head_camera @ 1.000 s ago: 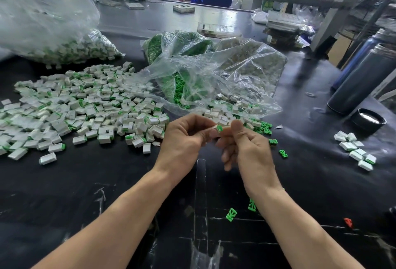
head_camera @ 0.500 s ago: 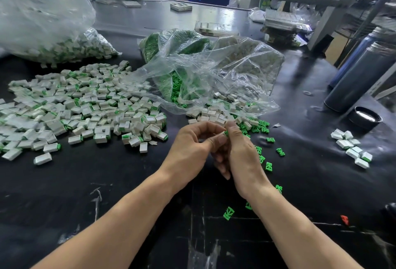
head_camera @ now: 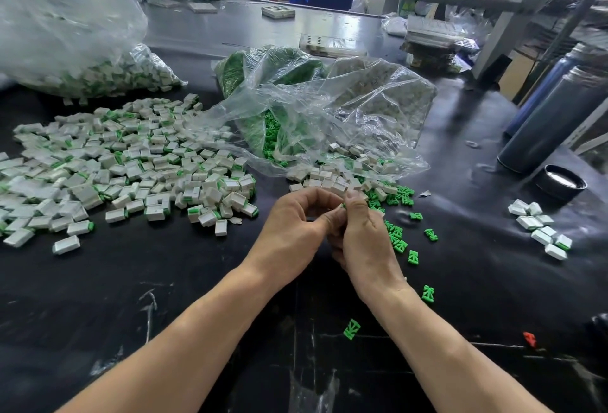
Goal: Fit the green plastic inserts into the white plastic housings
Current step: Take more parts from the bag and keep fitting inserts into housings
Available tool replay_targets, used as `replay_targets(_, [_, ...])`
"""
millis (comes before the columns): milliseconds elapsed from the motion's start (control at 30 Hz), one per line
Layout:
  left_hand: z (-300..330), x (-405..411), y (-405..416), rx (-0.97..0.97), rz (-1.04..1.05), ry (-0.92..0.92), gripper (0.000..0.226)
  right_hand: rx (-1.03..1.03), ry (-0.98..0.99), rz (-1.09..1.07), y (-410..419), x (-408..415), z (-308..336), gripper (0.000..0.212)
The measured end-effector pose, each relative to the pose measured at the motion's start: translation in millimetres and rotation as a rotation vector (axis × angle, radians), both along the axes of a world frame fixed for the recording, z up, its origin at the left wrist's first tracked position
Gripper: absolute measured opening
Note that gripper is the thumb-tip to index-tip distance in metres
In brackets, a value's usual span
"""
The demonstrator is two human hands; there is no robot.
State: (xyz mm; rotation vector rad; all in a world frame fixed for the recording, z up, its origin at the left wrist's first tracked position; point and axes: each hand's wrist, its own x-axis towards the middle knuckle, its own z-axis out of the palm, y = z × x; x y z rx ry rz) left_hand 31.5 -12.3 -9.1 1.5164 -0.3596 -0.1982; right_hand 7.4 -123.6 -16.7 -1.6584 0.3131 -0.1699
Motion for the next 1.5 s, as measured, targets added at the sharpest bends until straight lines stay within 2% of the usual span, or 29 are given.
replay_targets(200, [1, -1, 1, 0.031, 0.033, 0.001, 0.007, -0.025, -0.024, -0.010, 1, 2, -3, 0.055])
replay_targets(433, [2, -4, -1, 0.069, 0.074, -0.042, 0.003, -0.016, -0.037, -0.018, -3, 6, -8, 0.069])
replay_targets(667, [6, -5, 3, 0.108, 0.073, -0.059, 0.006, -0.020, -0.058, -0.047, -3, 7, -12, 0.052])
replay_targets(1067, [7, -6, 5, 0.132, 0.075, -0.071, 0.005, -0.019, -0.077, -0.057, -2, 8, -15, 0.051])
replay_targets(1267, [7, -6, 6, 0.140, 0.075, -0.074, 0.006, -0.053, -0.077, -0.059, -1, 7, -14, 0.070])
replay_targets(1500, [10, -6, 5, 0.172, 0.087, -0.069, 0.006, 0.015, -0.094, -0.069, 0, 4, -13, 0.059])
